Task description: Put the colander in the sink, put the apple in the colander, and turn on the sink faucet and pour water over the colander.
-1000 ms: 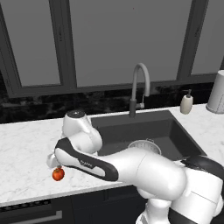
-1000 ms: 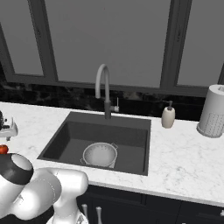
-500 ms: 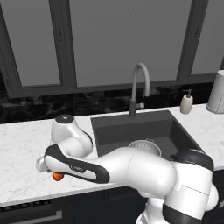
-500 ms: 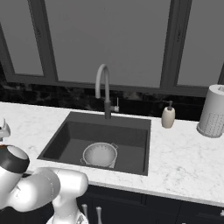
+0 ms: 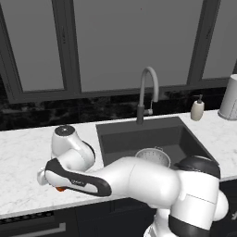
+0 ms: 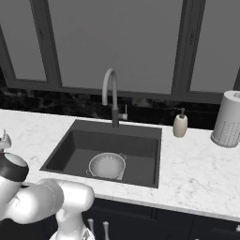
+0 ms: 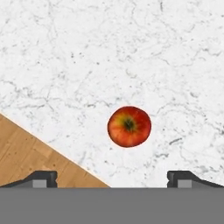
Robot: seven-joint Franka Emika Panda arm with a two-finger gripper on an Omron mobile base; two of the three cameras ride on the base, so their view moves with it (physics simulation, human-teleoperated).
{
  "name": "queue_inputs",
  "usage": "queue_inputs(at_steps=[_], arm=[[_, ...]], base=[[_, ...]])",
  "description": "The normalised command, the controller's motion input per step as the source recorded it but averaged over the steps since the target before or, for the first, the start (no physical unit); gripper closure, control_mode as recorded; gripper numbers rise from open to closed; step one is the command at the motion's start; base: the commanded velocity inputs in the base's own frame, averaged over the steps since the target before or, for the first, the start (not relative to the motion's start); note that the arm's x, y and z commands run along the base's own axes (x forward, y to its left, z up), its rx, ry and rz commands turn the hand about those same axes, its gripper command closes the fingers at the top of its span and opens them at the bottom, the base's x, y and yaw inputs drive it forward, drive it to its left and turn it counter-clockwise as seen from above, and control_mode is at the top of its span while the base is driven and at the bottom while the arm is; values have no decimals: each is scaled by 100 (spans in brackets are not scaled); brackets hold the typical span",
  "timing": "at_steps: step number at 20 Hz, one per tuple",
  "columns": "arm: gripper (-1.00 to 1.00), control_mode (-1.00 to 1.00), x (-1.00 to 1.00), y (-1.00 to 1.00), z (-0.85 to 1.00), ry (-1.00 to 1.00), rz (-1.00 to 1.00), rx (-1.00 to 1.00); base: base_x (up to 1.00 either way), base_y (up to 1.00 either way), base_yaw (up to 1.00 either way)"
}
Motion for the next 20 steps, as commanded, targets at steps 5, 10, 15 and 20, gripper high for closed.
queue_inputs(at_steps=[5,10,15,20], arm=[[-100,-100,17,0,-27,0,0,0],[-100,-100,16,0,-24,0,0,0],[-100,-100,7,0,-26,0,0,0],[-100,-100,0,0,-22,0,0,0]], base=[[0,0,0],[0,0,0],[0,0,0],[0,0,0]])
